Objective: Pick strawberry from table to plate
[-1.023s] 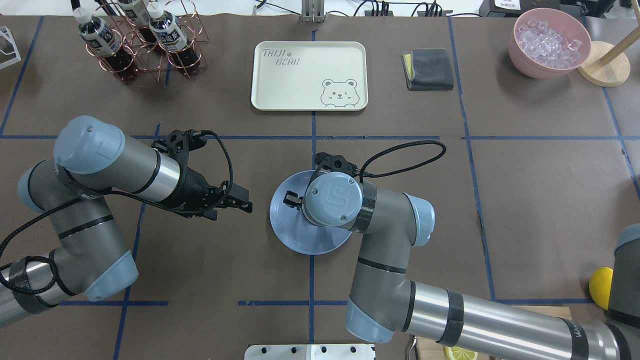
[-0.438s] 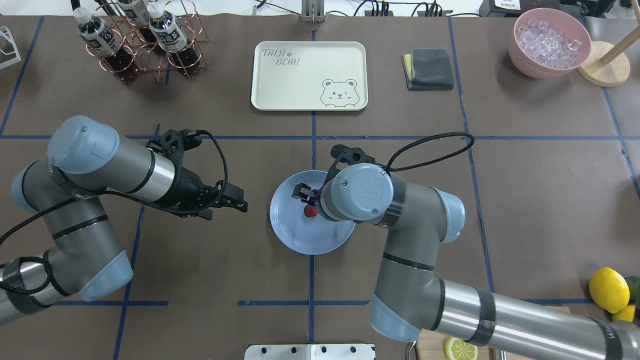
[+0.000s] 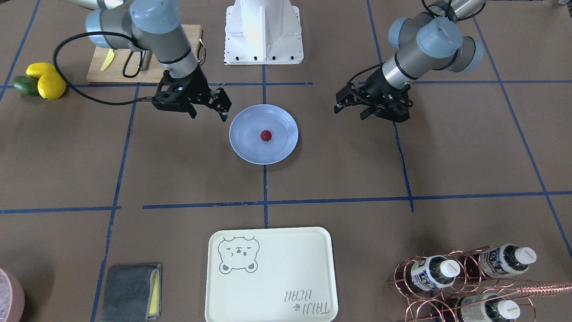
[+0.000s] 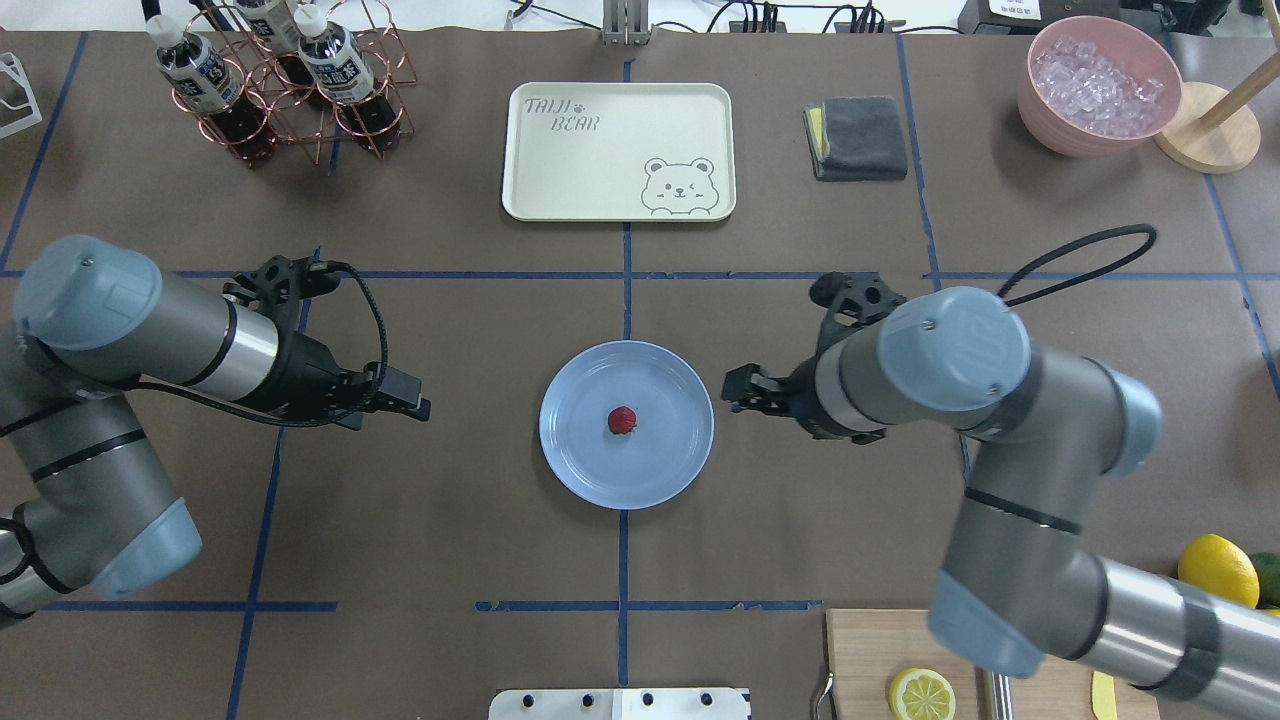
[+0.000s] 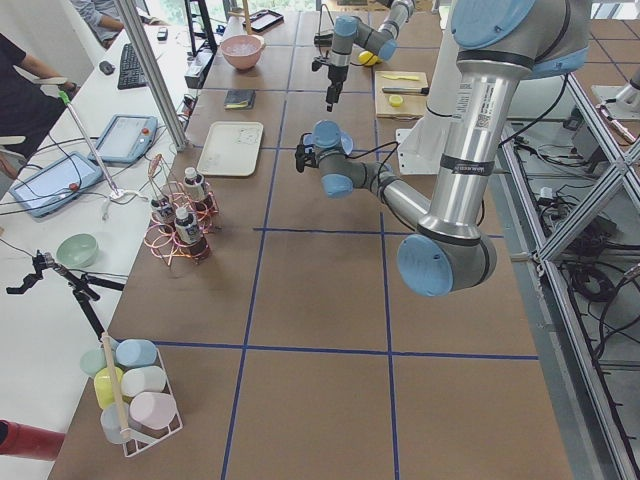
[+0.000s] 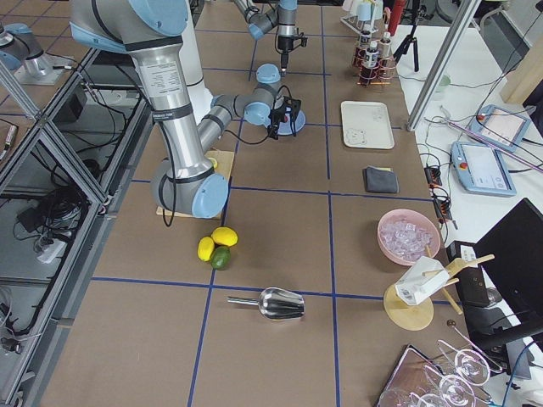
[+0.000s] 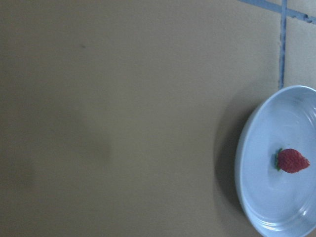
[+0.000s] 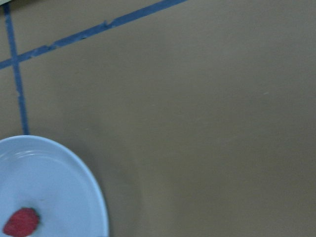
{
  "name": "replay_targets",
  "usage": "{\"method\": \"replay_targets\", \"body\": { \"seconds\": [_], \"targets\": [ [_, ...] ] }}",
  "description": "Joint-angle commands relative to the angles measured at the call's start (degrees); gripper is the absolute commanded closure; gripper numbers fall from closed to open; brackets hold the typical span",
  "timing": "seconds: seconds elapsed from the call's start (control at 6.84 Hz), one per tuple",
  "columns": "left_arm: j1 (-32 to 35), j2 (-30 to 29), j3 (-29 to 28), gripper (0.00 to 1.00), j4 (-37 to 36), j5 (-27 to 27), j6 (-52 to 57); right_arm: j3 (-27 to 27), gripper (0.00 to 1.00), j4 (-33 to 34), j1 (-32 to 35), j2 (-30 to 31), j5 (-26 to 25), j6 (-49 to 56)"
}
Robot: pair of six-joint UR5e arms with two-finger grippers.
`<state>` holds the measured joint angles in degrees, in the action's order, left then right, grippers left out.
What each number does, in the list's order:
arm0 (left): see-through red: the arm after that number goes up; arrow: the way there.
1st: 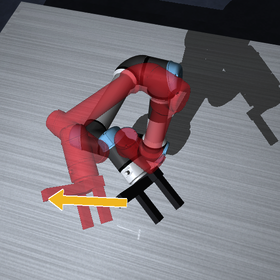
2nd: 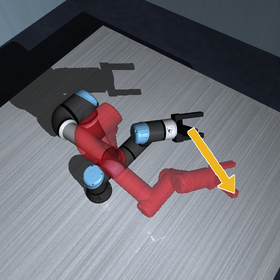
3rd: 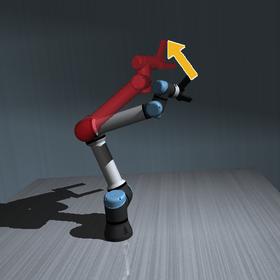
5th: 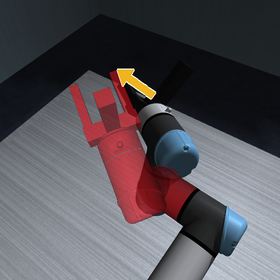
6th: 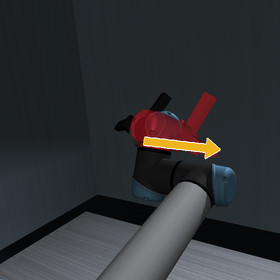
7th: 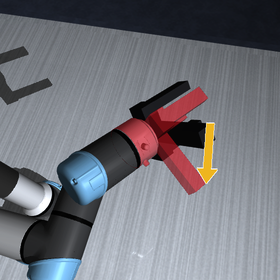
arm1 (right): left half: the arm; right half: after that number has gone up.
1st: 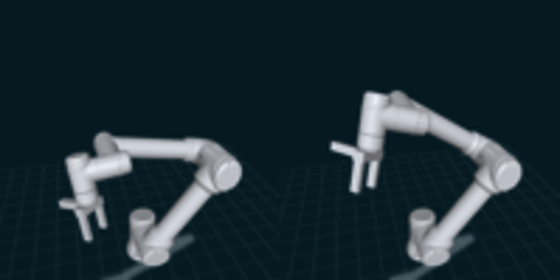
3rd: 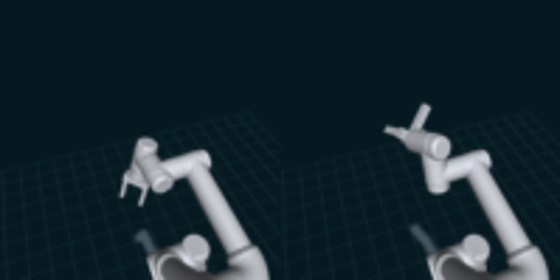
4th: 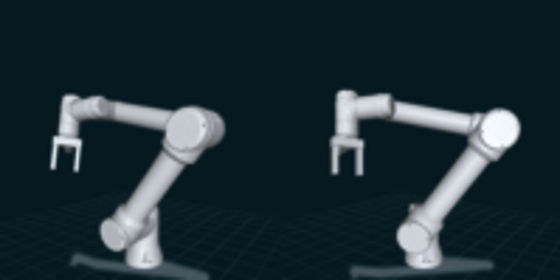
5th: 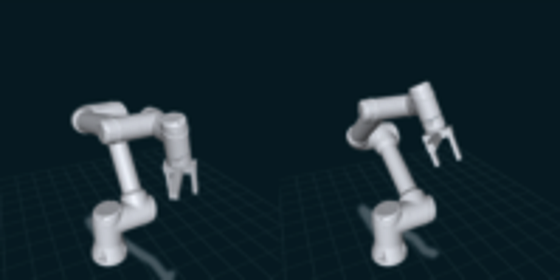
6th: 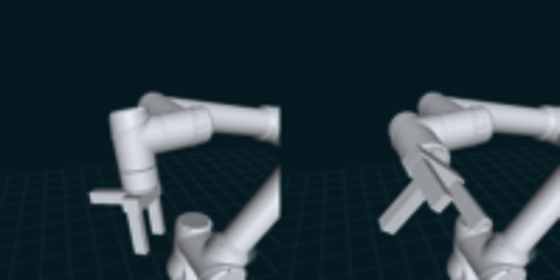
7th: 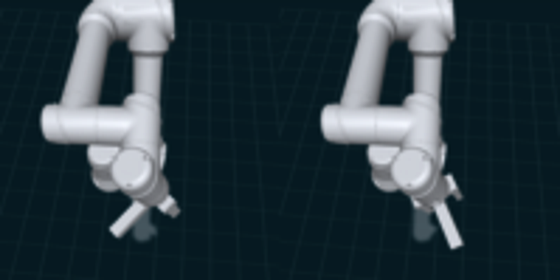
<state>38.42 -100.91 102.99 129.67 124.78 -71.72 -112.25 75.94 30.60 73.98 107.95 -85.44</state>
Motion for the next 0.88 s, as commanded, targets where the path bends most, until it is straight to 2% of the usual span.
{"method": "replay_targets", "body": {
  "seconds": [0.0,0.29,0.58,0.73],
  "targets": [
    [4.6,7.4,0.9,0.05,0.1,0.0,12.1,-5.3,0.0,-0.2,13.0,14.7,12.6,19.1],
    [10.9,13.2,0.9,0.05,-0.2,0.0,25.7,-3.5,0.0,0.5,25.8,22.3,19.4,39.7],
    [19.8,20.2,0.8,0.05,-0.6,0.6,44.5,3.0,0.0,1.3,38.4,24.1,24.0,57.8],
    [23.8,21.6,1.1,0.05,-3.0,1.2,50.2,4.5,0.0,4.7,42.6,23.9,25.0,65.1]
  ]
}}
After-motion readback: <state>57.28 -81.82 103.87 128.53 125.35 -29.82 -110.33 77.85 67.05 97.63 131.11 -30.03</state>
